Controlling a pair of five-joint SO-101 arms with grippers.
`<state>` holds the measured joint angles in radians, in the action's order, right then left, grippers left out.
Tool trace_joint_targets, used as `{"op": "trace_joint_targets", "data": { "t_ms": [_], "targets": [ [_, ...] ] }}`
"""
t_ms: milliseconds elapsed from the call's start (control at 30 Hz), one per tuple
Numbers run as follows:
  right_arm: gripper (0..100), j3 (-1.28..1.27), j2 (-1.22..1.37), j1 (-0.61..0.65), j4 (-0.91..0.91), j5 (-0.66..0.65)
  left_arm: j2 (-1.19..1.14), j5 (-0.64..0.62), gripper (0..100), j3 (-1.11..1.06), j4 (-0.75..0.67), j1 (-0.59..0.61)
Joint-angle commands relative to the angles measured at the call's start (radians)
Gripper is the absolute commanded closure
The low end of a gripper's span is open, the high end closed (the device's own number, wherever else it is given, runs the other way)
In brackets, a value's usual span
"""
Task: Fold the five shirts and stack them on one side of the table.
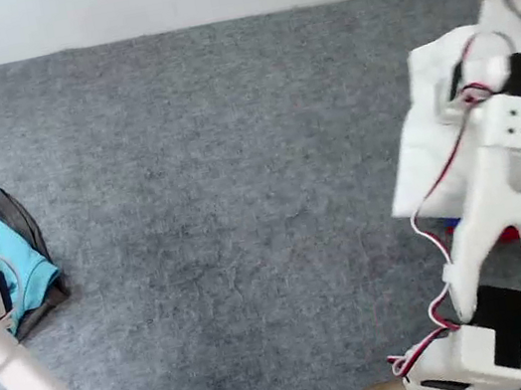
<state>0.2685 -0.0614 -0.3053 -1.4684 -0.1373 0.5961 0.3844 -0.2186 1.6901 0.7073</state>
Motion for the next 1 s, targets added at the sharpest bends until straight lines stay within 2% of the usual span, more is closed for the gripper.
{"op": "trace_joint_targets", "data": {
  "t_ms": [0, 167, 333, 400, 533, 600, 800, 967],
  "targets": [
    [98.9, 0.041, -0.042, -0.085, 0.064, -0.061, 0.021, 0.0, 98, 0.002, -0.002, 0.005],
    [98.9, 0.038, 0.091, -0.174, 0.16, -0.129, 0.021, 0.0, 98, 0.002, 0.002, 0.005],
    [96.5, 0.04, 0.294, -0.263, 0.332, -0.238, 0.021, -0.002, 98, 0.001, 0.003, 0.005],
    [87.1, 0.055, 0.352, -0.289, 0.355, -0.282, 0.021, -0.002, 98, -0.015, -0.002, 0.005],
    [55.9, 0.157, 0.374, -0.325, 0.3, -0.227, 0.028, -0.002, 98, -0.081, -0.003, 0.005],
    [50.0, 0.245, 0.374, -0.326, 0.226, -0.193, 0.029, -0.002, 98, -0.105, -0.003, 0.005],
    [64.1, 0.43, 0.38, -0.288, 0.033, -0.172, 0.029, 0.002, 98, -0.111, -0.003, 0.005],
    [86.8, 0.419, 0.41, -0.254, -0.002, -0.178, 0.029, 0.0, 98, -0.111, -0.003, 0.005]
  ]
}}
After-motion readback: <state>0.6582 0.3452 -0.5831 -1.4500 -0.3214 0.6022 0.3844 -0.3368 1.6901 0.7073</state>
